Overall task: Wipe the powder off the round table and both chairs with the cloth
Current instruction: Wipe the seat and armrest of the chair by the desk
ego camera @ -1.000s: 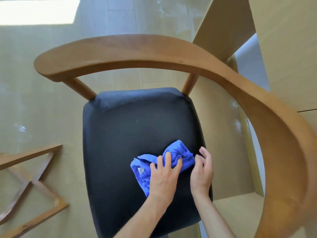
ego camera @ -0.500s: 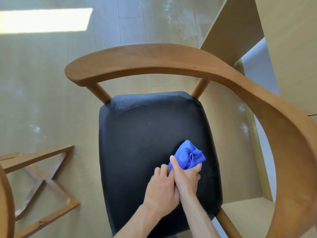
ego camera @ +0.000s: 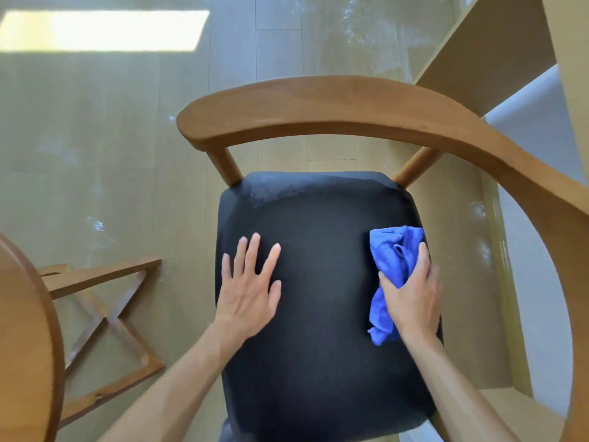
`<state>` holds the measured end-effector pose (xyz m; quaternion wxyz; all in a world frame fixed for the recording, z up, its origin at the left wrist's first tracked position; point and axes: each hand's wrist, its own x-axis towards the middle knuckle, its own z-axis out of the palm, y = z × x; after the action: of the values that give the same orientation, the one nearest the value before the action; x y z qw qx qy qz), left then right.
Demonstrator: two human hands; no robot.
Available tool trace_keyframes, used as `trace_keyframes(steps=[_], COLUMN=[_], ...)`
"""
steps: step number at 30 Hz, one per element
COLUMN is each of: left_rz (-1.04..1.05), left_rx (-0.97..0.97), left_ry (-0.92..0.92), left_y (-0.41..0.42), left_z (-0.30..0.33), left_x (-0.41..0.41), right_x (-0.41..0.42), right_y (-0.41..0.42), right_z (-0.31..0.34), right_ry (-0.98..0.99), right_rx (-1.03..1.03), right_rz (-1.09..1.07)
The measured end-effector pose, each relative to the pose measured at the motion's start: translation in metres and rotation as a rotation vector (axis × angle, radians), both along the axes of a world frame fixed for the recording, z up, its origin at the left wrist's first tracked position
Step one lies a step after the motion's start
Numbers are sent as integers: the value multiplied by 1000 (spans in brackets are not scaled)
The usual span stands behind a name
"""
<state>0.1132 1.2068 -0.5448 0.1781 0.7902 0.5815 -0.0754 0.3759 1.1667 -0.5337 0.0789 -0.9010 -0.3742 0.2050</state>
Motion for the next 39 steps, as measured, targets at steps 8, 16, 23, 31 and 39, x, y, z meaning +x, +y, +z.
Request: trace_keyframes(steps=[8,16,23,31,39], left_rz=[53,86,204,153,30], left_rx=[-26,-22,-46,-18,75], left_ry=[14,-20,-253,-149,-80], left_y=[-6,-8,-5,-3,-6], left_z=[-39,-51,-45,-42,-26], left_x=[-12,-9,-16,-20,-19], right_x=[-1,-74,-179,-80,26], right_y=[13,68,73,90,106], right_z=[-17,-27,-25,-29,-27], right_ry=[10,-97,74,-57,-183], right_rx=[103,148,245,325,183], right_rz=[-3,-41,545,872,201])
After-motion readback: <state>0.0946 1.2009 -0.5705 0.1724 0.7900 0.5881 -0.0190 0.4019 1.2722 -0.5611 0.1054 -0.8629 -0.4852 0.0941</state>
